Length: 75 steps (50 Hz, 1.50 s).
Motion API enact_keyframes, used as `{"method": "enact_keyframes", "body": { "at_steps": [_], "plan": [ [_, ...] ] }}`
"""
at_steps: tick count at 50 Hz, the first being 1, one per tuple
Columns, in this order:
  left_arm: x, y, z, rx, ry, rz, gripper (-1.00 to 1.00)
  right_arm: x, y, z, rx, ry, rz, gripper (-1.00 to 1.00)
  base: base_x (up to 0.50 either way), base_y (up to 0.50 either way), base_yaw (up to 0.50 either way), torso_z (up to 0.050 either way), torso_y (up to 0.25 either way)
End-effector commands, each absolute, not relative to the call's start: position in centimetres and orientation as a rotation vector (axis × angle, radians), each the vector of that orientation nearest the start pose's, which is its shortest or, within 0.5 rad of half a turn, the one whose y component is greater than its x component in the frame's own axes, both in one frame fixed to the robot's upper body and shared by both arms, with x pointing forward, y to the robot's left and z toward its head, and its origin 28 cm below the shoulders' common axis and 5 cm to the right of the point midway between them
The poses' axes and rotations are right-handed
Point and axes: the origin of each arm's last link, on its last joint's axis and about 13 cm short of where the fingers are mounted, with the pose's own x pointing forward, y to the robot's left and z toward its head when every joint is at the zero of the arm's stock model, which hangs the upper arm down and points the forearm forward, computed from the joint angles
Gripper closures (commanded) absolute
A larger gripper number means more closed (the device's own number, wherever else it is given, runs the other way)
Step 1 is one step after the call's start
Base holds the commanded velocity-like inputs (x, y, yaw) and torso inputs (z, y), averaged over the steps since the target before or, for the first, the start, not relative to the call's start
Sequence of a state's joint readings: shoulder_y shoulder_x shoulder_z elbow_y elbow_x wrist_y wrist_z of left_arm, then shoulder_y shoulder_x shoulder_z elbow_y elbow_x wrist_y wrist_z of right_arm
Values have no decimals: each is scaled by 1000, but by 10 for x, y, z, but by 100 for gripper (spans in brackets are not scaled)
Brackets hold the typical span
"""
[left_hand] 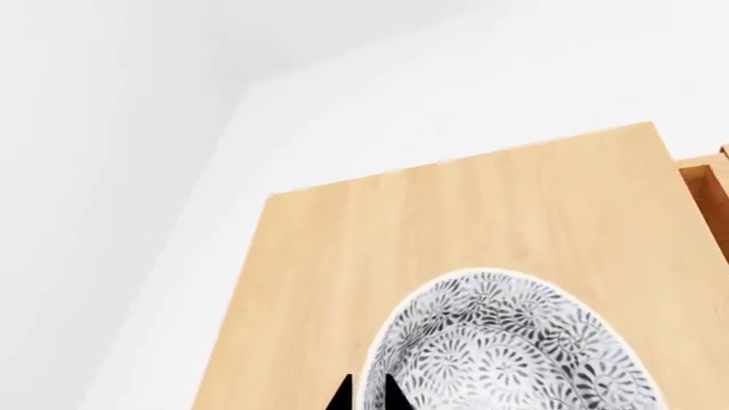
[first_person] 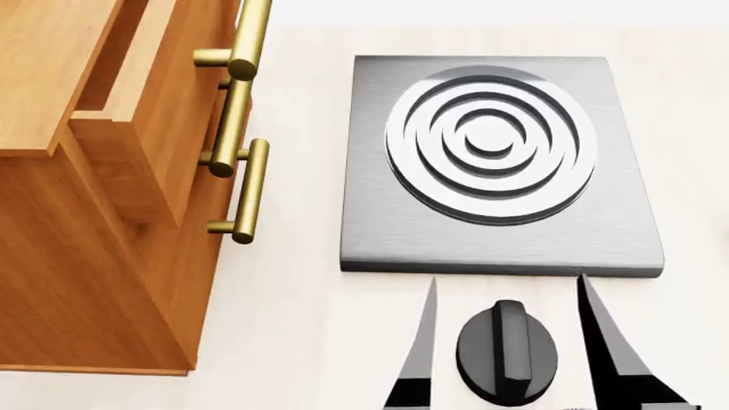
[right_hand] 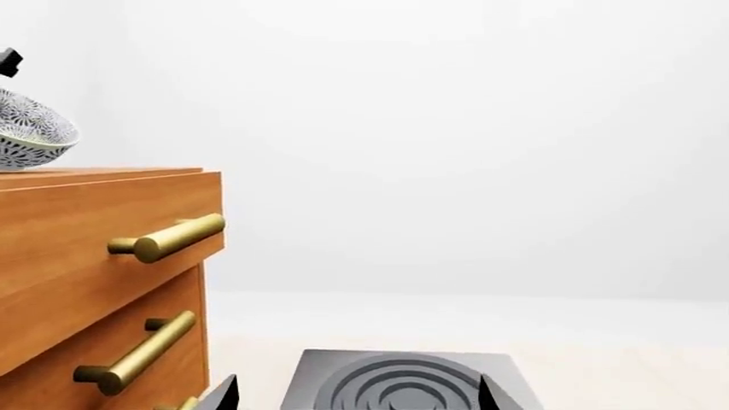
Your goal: Pick the akita bowl on the wooden cabinet and place it on the plate.
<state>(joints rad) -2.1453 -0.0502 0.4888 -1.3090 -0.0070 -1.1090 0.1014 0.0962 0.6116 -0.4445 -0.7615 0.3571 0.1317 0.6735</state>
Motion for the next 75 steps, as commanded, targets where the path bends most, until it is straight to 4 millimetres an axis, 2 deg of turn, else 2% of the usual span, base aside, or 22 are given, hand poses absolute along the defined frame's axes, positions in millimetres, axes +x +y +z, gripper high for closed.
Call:
{"method": "enact_keyframes", "body": {
  "at_steps": [1, 27, 44, 51, 56, 75],
  "plan": [
    [355, 241, 472, 358, 256, 240, 100, 171, -94, 149, 0, -450, 43, -100, 0, 0, 0, 0, 0],
    [353, 227, 485, 413, 171, 193, 100, 171, -94, 150, 0, -453, 39, -100, 0, 0, 0, 0, 0],
    [340, 212, 515, 516, 40, 116, 100, 166, -94, 155, 2, -471, 40, -100, 0, 0, 0, 0, 0],
    [338, 207, 525, 536, -50, 75, 100, 164, -95, 157, 3, -479, 36, -100, 0, 0, 0, 0, 0],
    [331, 202, 541, 533, -167, 46, 100, 163, -95, 159, 4, -485, 37, -100, 0, 0, 0, 0, 0],
    [310, 181, 572, 634, -402, -30, 100, 157, -94, 164, -1, -508, 38, -100, 0, 0, 0, 0, 0]
  ]
}}
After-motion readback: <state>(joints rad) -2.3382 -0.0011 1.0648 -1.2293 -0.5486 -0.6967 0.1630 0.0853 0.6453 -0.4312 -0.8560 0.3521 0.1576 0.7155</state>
